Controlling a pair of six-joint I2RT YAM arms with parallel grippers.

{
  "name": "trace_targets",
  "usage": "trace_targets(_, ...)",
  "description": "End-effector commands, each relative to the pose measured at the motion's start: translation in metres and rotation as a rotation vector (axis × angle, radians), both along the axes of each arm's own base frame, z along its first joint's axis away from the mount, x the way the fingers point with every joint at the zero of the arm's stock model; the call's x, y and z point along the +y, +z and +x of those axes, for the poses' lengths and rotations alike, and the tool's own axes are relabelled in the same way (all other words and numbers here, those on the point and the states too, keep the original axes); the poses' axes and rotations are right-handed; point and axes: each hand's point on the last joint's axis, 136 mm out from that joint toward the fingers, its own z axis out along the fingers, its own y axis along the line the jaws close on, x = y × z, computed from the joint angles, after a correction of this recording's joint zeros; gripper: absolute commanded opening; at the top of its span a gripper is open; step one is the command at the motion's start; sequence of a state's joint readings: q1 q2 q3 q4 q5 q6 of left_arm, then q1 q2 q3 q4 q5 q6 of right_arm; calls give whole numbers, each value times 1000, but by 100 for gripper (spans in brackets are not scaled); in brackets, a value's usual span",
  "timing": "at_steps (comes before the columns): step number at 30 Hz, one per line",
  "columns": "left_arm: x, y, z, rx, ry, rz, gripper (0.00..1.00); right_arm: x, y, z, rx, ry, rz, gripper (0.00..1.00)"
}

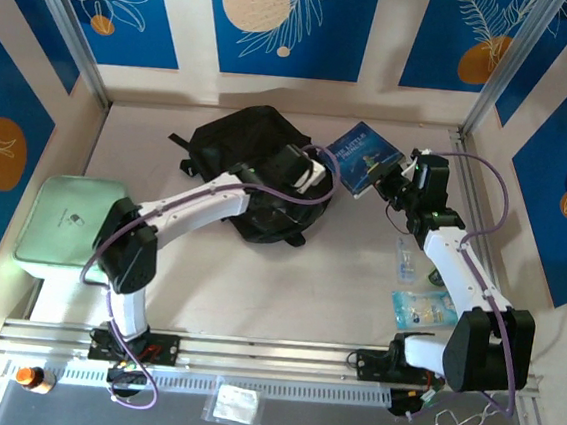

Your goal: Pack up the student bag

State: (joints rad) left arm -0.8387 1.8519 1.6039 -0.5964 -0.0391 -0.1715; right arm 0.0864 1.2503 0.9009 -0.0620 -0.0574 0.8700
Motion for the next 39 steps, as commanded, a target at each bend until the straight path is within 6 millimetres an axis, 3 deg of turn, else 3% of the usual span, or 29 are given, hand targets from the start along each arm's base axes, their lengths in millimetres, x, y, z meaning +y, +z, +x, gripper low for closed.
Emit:
trace_targets(1,14,-17,-9,-5,-57,220,69,-16,19,1,-80,-47,-79,6)
trace_targets(6,8,-34,-5,7,-72,294,62,-31,17,-5,-69,-91,-102,6)
trace_targets(15,15,-56,13,-1,-36,436,57,-48,17,-22,-47,-130,-104,6)
trace_targets(19,17,-54,23,-47,-39,476,43,-48,17,-27,-34,-130,-97,6)
trace_targets(24,21,-39,33,-115,-16,495,26,-50,21,-34,-37,-131,-105,6)
trace_targets(29,17,-11,35,-166,-5,430,17,-54,28,-44,-53,-132,-121,6)
trace_targets(31,16,1,36,-190,-1,405,9,-55,29,-49,-57,-130,-114,6)
trace_targets(39,23,61,51,-370,57,330,2,-41,21,-71,-44,-69,-28,7)
